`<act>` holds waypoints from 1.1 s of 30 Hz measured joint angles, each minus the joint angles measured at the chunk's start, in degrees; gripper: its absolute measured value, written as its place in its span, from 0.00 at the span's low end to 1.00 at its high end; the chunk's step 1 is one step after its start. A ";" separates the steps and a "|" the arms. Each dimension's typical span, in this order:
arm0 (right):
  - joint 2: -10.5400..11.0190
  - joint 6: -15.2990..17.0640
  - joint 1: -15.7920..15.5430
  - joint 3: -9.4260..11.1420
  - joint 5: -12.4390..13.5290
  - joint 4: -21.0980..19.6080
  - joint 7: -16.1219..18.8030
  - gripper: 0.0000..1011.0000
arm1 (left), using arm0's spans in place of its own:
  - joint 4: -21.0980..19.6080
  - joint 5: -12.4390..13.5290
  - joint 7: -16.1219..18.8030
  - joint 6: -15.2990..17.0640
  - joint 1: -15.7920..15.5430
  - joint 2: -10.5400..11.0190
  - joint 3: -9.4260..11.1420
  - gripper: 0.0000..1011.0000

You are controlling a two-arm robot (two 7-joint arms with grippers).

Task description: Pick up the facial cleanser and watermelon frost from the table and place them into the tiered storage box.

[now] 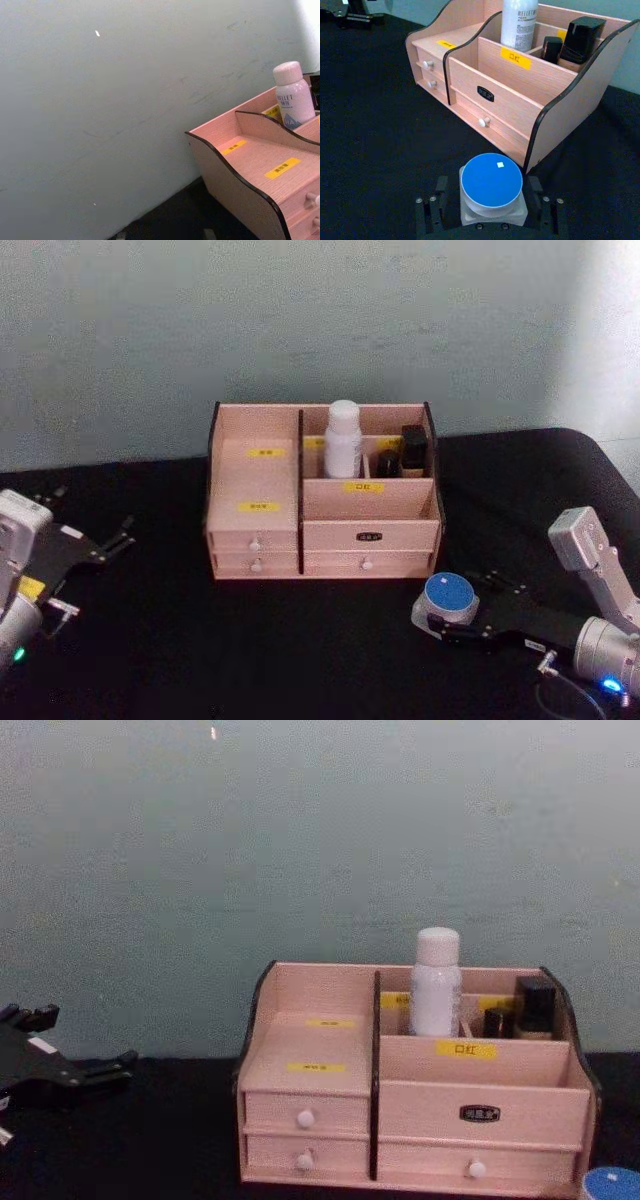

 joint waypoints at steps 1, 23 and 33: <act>-0.04 0.03 0.16 -0.14 0.03 0.17 0.08 0.99 | 0.00 0.00 0.00 0.00 0.00 0.00 0.00 0.99; -0.30 0.52 1.24 -0.79 0.57 1.28 0.18 0.99 | 0.00 0.00 0.00 0.00 0.00 0.00 0.00 0.99; -0.27 0.52 1.19 -0.78 0.56 1.22 0.14 0.99 | 0.00 0.00 0.00 0.00 0.00 0.00 0.00 0.99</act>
